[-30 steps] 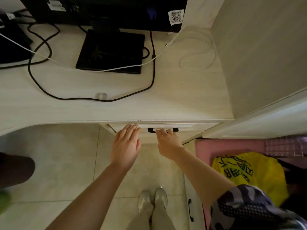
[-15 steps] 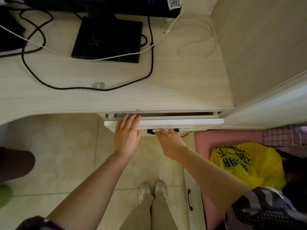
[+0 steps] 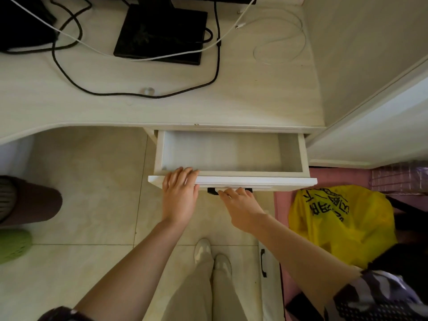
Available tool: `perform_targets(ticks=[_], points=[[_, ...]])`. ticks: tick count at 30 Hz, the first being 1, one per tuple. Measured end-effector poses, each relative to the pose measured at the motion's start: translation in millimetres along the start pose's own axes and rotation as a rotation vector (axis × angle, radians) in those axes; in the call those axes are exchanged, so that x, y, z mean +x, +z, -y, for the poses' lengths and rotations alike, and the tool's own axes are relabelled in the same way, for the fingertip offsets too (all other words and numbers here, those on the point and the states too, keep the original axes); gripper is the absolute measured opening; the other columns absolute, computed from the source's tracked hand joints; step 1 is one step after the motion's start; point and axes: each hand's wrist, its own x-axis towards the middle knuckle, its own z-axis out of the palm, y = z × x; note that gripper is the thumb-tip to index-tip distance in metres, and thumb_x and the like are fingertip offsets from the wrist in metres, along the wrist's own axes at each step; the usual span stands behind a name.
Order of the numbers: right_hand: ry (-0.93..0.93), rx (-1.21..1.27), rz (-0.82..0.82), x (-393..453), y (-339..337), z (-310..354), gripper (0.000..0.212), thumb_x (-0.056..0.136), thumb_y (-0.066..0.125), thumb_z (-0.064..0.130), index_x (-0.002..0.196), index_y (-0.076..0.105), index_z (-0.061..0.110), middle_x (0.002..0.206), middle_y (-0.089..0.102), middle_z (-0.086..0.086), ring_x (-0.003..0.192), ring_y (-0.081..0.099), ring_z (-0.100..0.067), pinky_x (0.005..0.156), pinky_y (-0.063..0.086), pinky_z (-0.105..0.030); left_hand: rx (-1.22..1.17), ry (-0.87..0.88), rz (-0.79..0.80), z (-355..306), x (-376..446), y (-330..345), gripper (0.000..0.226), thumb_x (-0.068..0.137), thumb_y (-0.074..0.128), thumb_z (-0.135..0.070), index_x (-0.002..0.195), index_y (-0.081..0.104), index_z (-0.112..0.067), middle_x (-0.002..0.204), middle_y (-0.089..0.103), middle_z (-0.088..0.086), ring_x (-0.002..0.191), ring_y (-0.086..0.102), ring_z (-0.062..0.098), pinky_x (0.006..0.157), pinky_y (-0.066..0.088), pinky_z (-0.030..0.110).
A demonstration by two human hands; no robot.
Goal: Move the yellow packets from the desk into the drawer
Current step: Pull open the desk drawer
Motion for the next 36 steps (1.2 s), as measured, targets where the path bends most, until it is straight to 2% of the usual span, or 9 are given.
perform_targets(ticks=[12, 20, 23, 26, 29, 32, 36], points=[[0.005, 0.103, 0.101, -65, 47, 33, 0.066, 0.087, 0.045, 0.005, 0.149, 0.024, 0.017, 0.149, 0.034, -0.009, 0.131, 0.035, -0.037, 0.11, 0.033, -0.047, 0.006, -0.054, 0.093, -14, -95, -16, 0.041, 0.072, 0.077, -0.015, 0.111, 0.066, -0.018, 0.115, 0.066, -0.001, 0.11, 0.059, 0.025, 0.096, 0.039, 0.041], [0.018, 0.149, 0.177, -90, 61, 43, 0.066, 0.088, 0.048, 0.012, 0.149, 0.023, 0.017, 0.151, 0.032, -0.008, 0.135, 0.03, -0.037, 0.111, 0.033, -0.048, -0.027, -0.091, 0.162, -25, -125, -28, 0.04, 0.068, 0.079, -0.009, 0.106, 0.067, -0.017, 0.11, 0.067, -0.001, 0.107, 0.062, 0.025, 0.093, 0.046, 0.043], [0.013, 0.162, 0.184, -98, 63, 45, 0.069, 0.09, 0.048, 0.015, 0.151, 0.017, 0.017, 0.153, 0.029, -0.006, 0.138, 0.028, -0.034, 0.113, 0.029, -0.046, -0.042, -0.081, 0.157, -29, -129, -32, 0.04, 0.068, 0.079, -0.007, 0.105, 0.066, -0.015, 0.108, 0.067, 0.001, 0.106, 0.062, 0.026, 0.094, 0.047, 0.043], [0.004, 0.2, 0.193, -105, 66, 45, 0.071, 0.091, 0.047, 0.014, 0.153, 0.012, 0.017, 0.157, 0.022, -0.003, 0.144, 0.022, -0.029, 0.117, 0.023, -0.042, -0.046, -0.073, 0.19, -30, -130, -34, 0.041, 0.068, 0.079, -0.007, 0.107, 0.065, -0.013, 0.109, 0.067, 0.003, 0.108, 0.061, 0.027, 0.098, 0.046, 0.043], [0.014, 0.271, 0.191, -114, 60, 44, 0.066, 0.092, 0.046, 0.013, 0.151, 0.017, 0.015, 0.158, 0.022, -0.005, 0.146, 0.017, -0.027, 0.118, 0.024, -0.041, -0.044, -0.077, 0.252, -29, -133, -39, 0.043, 0.071, 0.076, -0.006, 0.112, 0.064, -0.011, 0.119, 0.065, 0.007, 0.12, 0.057, 0.03, 0.104, 0.04, 0.044], [0.047, 0.325, 0.127, -125, 44, 44, 0.055, 0.093, 0.043, 0.014, 0.146, 0.028, 0.014, 0.149, 0.035, -0.007, 0.14, 0.028, -0.027, 0.111, 0.035, -0.041, -0.132, -0.129, 0.312, -30, -134, -51, 0.04, 0.085, 0.061, -0.005, 0.125, 0.058, -0.01, 0.135, 0.056, 0.007, 0.13, 0.047, 0.027, 0.11, 0.031, 0.039], [0.071, 0.314, 0.055, -136, 17, 45, 0.042, 0.094, 0.037, 0.016, 0.136, 0.041, 0.012, 0.134, 0.049, -0.008, 0.125, 0.043, -0.026, 0.093, 0.047, -0.039, -0.27, -0.256, 0.299, -31, -141, -75, 0.04, 0.091, 0.052, -0.008, 0.131, 0.052, -0.012, 0.13, 0.056, 0.004, 0.12, 0.053, 0.022, 0.097, 0.045, 0.034]])
